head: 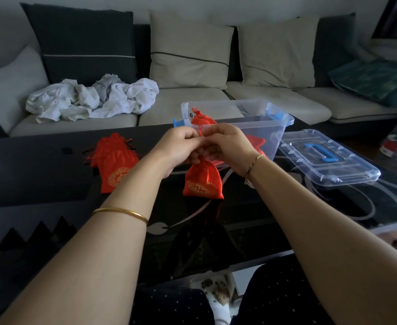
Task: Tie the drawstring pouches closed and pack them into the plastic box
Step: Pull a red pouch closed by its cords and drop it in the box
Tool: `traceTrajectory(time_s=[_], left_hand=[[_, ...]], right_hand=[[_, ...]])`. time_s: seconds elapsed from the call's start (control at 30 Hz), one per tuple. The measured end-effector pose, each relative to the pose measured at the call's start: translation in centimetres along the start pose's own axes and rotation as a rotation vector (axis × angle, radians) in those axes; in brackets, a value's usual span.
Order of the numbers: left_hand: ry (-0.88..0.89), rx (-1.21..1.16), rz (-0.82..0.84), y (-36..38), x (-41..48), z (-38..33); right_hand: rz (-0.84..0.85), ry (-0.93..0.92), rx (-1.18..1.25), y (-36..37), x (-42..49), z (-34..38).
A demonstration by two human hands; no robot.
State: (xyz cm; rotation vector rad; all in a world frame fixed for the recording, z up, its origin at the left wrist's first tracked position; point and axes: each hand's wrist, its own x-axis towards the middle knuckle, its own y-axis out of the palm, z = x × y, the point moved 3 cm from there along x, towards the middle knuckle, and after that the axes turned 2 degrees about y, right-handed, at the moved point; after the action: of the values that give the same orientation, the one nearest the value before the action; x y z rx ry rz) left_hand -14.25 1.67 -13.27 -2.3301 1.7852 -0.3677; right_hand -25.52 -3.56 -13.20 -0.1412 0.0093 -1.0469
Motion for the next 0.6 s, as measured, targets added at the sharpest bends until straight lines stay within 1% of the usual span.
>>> traceTrajectory(time_s=[0.07, 0.13, 0.33, 0.47, 0.6], left_hand=[[-0.008, -0.037, -0.037, -0.1, 0.0, 0.0], [-0.022, -0.071, -0.083, -0.2, -0.1, 0.0], [-0.04, -0.076, -0.175, -0.4, -0.1, 0.1], [-0.069, -0.066, -0.198, -0.5, -0.1, 0.2], [-0.085, -0.063, -0.222, -0.7, -0.1, 0.1]], right_hand=[[-0.019, -0.023, -0.006, -0.2, 0.0, 0.0], [-0.035, -0.08, -0.073, -0.3, -0.1, 0.0], [-0.074, -0.266, -0.467, 0.3, -0.4, 0.1], [-0.063, -0.354, -0.556, 0.6, -0.6, 0.2], [-0.089, -0.417, -0.636, 0.8, -0.6, 0.4]])
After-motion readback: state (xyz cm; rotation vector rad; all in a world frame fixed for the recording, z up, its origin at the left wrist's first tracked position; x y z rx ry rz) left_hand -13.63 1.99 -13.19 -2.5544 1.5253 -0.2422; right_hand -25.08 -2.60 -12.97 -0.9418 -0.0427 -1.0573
